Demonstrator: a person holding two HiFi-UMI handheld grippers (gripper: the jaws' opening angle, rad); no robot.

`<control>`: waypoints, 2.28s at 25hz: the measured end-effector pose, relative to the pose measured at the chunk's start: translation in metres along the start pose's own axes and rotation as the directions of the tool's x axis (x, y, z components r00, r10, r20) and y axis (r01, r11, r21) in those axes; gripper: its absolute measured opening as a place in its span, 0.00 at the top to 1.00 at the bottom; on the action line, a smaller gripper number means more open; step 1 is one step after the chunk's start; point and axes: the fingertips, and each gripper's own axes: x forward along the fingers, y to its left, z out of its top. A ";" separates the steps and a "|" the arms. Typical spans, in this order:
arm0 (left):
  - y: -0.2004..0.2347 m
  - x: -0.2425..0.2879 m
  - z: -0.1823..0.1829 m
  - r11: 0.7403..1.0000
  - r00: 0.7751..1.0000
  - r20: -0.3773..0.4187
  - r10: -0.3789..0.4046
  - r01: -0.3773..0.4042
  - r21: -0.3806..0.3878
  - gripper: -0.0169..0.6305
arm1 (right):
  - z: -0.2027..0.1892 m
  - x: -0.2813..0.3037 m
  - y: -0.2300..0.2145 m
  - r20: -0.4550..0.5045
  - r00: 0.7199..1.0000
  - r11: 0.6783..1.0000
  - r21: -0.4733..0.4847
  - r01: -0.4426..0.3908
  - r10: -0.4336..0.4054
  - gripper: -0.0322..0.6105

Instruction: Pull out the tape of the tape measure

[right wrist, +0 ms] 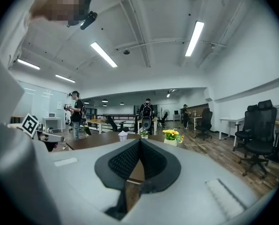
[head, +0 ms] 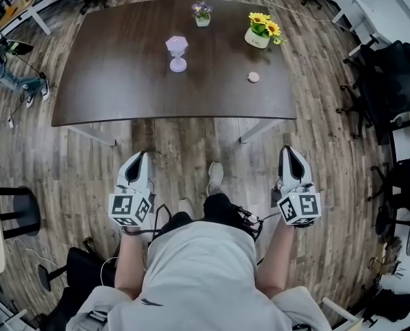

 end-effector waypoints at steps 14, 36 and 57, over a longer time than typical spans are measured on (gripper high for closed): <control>-0.002 0.151 0.043 0.998 0.998 0.028 0.054 -0.055 0.038 0.96 | 0.004 0.146 -0.108 -0.010 0.996 0.995 0.047 -0.085 0.086 0.95; 0.009 0.299 0.050 0.996 0.997 -0.051 0.054 -0.050 0.075 0.96 | -0.048 0.296 -0.156 -0.147 0.975 0.979 0.140 -0.149 0.169 0.95; 0.023 0.298 0.023 0.999 0.993 -0.112 0.039 -0.036 0.030 0.96 | -0.222 0.349 -0.157 -0.640 0.754 0.966 -0.070 -0.249 0.148 0.67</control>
